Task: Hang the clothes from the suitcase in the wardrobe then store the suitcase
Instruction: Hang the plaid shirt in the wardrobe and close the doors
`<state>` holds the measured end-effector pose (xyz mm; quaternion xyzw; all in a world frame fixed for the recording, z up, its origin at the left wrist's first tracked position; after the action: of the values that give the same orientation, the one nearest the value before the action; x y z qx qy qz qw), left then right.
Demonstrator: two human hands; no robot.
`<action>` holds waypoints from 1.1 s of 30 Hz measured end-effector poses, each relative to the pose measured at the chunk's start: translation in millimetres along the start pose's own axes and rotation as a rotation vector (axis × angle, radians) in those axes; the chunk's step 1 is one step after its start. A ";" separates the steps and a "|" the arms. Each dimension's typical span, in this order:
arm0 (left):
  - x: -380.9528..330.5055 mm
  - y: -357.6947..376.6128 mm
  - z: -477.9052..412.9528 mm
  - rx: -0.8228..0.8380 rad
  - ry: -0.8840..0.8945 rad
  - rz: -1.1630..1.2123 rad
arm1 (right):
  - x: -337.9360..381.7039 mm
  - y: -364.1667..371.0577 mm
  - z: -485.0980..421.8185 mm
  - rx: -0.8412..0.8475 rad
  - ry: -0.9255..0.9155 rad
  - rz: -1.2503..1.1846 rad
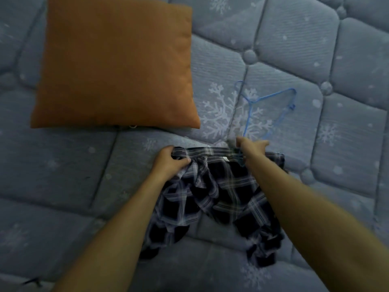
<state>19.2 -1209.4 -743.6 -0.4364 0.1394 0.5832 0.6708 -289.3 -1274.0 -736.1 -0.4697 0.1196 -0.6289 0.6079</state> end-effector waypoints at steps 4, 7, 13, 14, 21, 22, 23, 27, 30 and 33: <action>-17.5 0.1 18.4 0.034 -0.024 -0.021 | -2.3 -48.3 16.7 -0.019 -0.256 0.080; -33.7 -10.6 35.6 0.018 -0.039 -0.040 | -11.6 -69.6 32.6 0.132 -0.282 -0.019; -91.0 -39.3 73.4 -0.084 0.031 -0.072 | -22.5 -128.7 69.1 0.480 -0.297 -0.178; -98.6 -43.3 77.3 -0.097 0.040 -0.084 | -28.5 -134.5 72.4 0.569 -0.261 -0.195; -169.6 -71.6 123.3 -0.183 0.116 -0.119 | -73.9 -215.2 118.8 1.233 0.037 -0.248; -180.7 -75.0 128.4 -0.195 0.145 -0.115 | -82.3 -227.1 122.6 1.292 0.073 -0.237; -192.5 -78.8 135.8 -0.206 0.171 -0.123 | -91.9 -238.1 125.3 1.344 0.103 -0.215; -235.1 -76.3 169.6 -0.174 0.298 -0.180 | -116.3 -272.8 139.9 1.444 0.102 -0.097; -260.3 -57.3 205.6 -0.086 0.393 -0.287 | -109.2 -277.6 161.7 1.433 0.043 -0.065; -282.7 -41.2 248.6 -0.052 0.515 -0.351 | -90.5 -277.6 185.2 1.468 0.015 -0.125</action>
<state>-103.0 -1207.7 -385.1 -0.6043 0.2121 0.3320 0.6925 -350.4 -1052.3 -477.9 0.0565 -0.3548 -0.5839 0.7280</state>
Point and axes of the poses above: each hand's wrist, its own z-axis away from the middle knuckle, its own y-axis out of the palm, x = y × z, the point moved 10 cm from there along -z, towards the middle knuckle, and after that the axes turned 12 degrees about -x, right-handed, at the moved point
